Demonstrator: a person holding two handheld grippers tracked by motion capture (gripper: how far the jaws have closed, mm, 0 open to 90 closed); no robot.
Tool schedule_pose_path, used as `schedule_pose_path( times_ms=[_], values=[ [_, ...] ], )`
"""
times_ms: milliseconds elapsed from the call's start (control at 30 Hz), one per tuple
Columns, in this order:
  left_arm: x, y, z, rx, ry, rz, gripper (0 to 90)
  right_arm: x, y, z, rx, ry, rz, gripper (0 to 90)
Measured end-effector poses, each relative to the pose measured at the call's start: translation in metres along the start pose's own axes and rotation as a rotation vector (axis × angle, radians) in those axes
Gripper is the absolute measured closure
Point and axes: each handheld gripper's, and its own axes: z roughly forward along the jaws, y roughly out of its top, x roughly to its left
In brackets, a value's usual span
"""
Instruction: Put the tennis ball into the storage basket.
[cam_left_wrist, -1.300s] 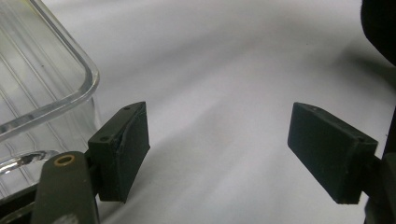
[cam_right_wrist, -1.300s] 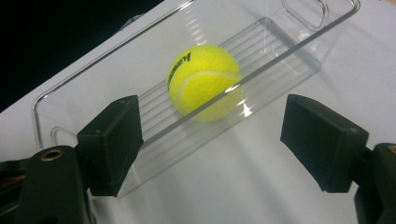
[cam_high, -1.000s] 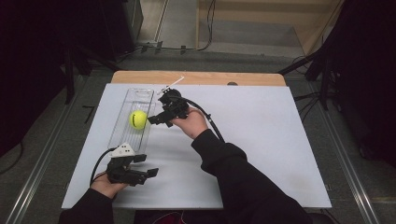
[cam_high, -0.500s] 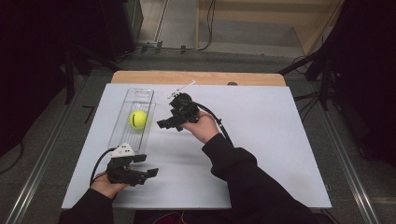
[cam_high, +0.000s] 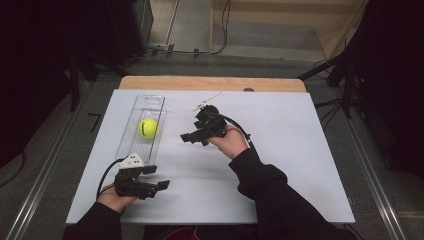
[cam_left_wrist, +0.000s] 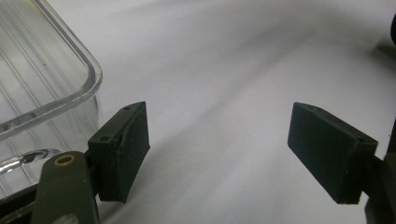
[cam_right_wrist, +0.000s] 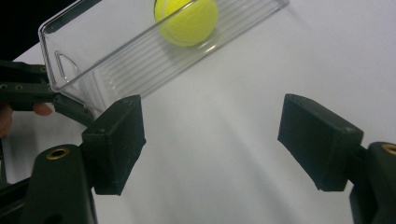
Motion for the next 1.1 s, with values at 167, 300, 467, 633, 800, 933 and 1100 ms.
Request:
schedule_pose_path(
  times_ms=[167,300,467,633,800,933,1100],
  values=[
    [0.000,0.000,0.000,-0.001,-0.001,-0.005,21.1,-0.004,-0.010,-0.007,0.007,0.014,0.007,20.9],
    [0.000,0.000,0.000,0.000,-0.004,-0.008,21.1,-0.007,-0.019,-0.011,0.009,0.010,0.011,20.9],
    [0.000,0.000,0.000,0.001,-0.003,-0.010,21.1,-0.008,-0.027,-0.016,0.008,0.002,0.015,20.9],
    [0.000,0.001,-0.001,0.000,-0.004,-0.006,21.1,-0.010,-0.035,-0.021,0.000,-0.017,0.017,20.9],
    [-0.001,0.001,-0.001,0.000,-0.006,-0.004,21.1,-0.014,-0.041,-0.027,-0.022,-0.032,0.019,20.9],
    [-0.001,0.001,-0.001,-0.001,-0.008,-0.003,21.1,-0.016,-0.046,-0.032,-0.031,-0.040,0.025,20.9],
    [-0.001,0.001,-0.001,0.002,-0.008,0.001,21.1,-0.019,-0.052,-0.039,-0.037,-0.048,0.031,20.9]
  ],
)
